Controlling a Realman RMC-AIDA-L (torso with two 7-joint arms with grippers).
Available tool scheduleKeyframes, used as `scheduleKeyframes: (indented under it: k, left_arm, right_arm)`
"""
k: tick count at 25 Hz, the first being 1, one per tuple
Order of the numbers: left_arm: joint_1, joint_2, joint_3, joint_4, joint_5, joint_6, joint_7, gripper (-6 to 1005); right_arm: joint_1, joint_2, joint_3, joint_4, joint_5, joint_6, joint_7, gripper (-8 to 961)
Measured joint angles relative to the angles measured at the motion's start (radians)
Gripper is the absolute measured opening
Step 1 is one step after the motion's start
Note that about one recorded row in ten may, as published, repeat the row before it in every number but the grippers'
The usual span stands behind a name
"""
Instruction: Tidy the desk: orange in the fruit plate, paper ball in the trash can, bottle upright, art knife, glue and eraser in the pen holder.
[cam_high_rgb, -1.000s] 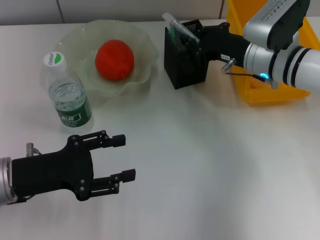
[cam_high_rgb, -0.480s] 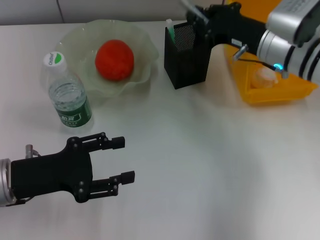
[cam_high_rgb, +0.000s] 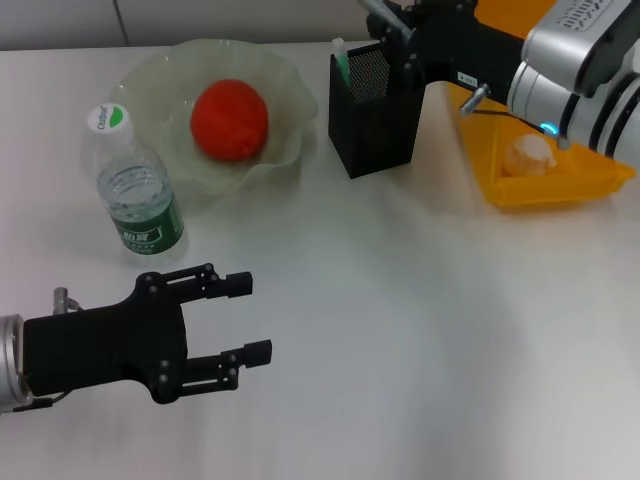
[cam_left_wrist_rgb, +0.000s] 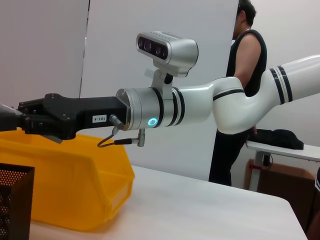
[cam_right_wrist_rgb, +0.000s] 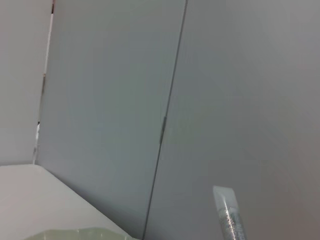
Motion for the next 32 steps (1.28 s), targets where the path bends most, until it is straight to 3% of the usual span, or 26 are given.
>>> scheduleKeyframes:
  k: [8, 11, 13, 14, 15, 19, 21, 24, 27, 32]
  left_arm:
    - [0.007, -0.003, -0.006, 0.006, -0.001, 0.003, 0.0, 725]
    - [0.011, -0.004, -0.019, 0.009, -0.005, 0.012, 0.004, 725]
    - [0.01, -0.006, -0.036, 0.014, -0.003, 0.031, 0.004, 725]
    - [0.005, -0.005, -0.038, 0.021, -0.002, 0.042, 0.001, 724]
    - [0.005, -0.005, -0.038, 0.021, -0.002, 0.042, 0.001, 724]
    - [-0.012, 0.003, -0.038, 0.065, -0.001, 0.067, -0.014, 724]
    - [-0.017, 0.003, -0.035, 0.106, 0.005, 0.07, -0.034, 724]
    - [-0.033, -0.003, -0.036, 0.171, 0.043, 0.074, -0.074, 724]
    - [-0.044, -0.009, -0.036, 0.202, 0.065, 0.078, -0.094, 724]
    - [-0.059, -0.018, -0.03, 0.223, 0.085, 0.083, -0.103, 723]
  right_arm:
    - [-0.04, 0.001, 0.013, 0.0, 0.055, 0.126, -0.094, 196]
    - [-0.084, -0.005, 0.022, -0.012, 0.074, 0.194, -0.088, 199]
    - [-0.131, -0.022, 0.027, -0.044, 0.056, 0.242, -0.022, 200]
    - [-0.185, -0.046, 0.03, -0.093, -0.002, 0.294, 0.044, 201]
    - [-0.185, -0.046, 0.03, -0.093, -0.002, 0.294, 0.044, 202]
    - [-0.303, -0.096, 0.092, -0.221, -0.291, 0.448, 0.213, 205]
    - [-0.319, -0.098, 0.119, -0.241, -0.357, 0.49, 0.246, 206]
    - [-0.349, -0.094, 0.23, -0.312, -0.568, 0.666, 0.342, 209]
    - [-0.35, -0.092, 0.271, -0.345, -0.667, 0.783, 0.37, 211]
    - [-0.339, -0.091, 0.277, -0.35, -0.699, 0.865, 0.392, 215]
